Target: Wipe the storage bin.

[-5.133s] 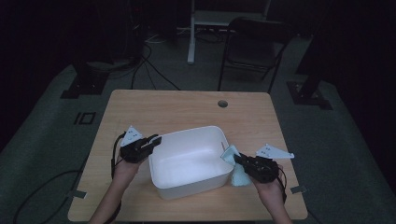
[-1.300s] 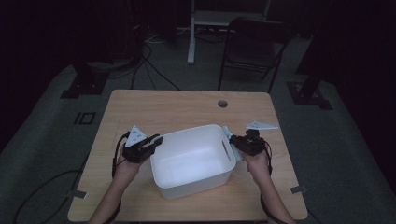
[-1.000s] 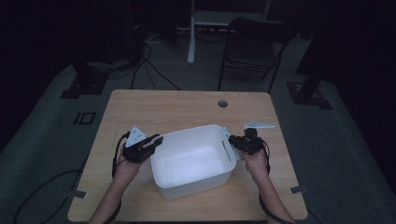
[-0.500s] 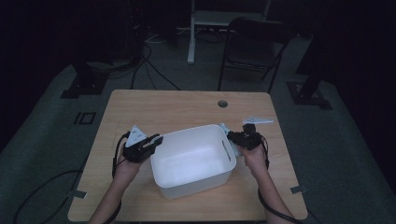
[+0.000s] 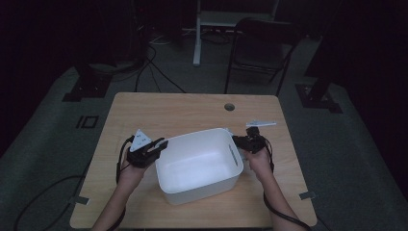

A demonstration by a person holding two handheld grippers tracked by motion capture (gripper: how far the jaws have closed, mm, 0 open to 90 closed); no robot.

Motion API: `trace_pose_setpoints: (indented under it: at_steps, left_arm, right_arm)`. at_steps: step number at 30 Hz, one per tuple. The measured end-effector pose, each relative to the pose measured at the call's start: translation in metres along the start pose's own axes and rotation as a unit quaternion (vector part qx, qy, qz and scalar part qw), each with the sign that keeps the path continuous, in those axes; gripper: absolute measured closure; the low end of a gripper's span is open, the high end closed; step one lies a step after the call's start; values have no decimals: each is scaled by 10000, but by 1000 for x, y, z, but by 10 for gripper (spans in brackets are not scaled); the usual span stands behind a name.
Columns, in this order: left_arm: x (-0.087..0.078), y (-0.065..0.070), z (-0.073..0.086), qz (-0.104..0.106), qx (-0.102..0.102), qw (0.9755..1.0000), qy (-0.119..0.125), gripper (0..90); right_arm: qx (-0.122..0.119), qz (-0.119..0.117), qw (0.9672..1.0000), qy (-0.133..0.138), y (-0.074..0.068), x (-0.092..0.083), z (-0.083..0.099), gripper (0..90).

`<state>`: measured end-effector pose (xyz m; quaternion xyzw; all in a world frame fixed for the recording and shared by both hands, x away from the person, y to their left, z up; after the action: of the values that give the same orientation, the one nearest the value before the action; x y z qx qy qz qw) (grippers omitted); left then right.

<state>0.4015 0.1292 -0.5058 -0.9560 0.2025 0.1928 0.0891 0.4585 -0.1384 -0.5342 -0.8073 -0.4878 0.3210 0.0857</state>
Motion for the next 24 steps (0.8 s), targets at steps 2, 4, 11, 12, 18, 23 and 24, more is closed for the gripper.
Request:
trace_pose_setpoints:
  at_steps: [2, 4, 11, 12, 18, 23, 24]
  left_arm:
    - [0, 0, 0, 5, -8, 10000, 1, 755]
    - [0, 0, 0, 18, -24, 10000, 1, 755]
    - [0, 0, 0, 35, -39, 10000, 19, 755]
    - [0, 0, 0, 41, -43, 10000, 21, 755]
    - [0, 0, 0, 48, -51, 10000, 26, 755]
    - [0, 0, 0, 41, -48, 10000, 29, 755]
    - [0, 0, 0, 40, -51, 10000, 33, 755]
  right_arm:
    - [-9, 67, 10000, 35, 0, -1, -1, 843]
    - [-64, 111, 9999, 102, -1, -5, -4, 842]
    - [-75, 171, 9991, 378, -3, -34, -10, 842]
    - [-66, 162, 9990, 408, -4, -38, -9, 842]
    - [-27, 179, 9984, 529, -5, -59, -1, 842]
    - [-28, 196, 9980, 598, -9, -76, 7, 842]
    - [-25, 180, 9978, 630, -10, -79, 8, 842]
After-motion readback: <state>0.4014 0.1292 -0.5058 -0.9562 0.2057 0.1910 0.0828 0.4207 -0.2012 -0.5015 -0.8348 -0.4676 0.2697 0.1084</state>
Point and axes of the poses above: each handheld gripper's, and its own axes: x roughly forward along the jaws, z roughly out of its underside, y roughly to its right, the point moved 10 cm from there along x, roughly forward along the jaws, and after that the axes turned 14 degrees about -z, right-handed, at the moved point
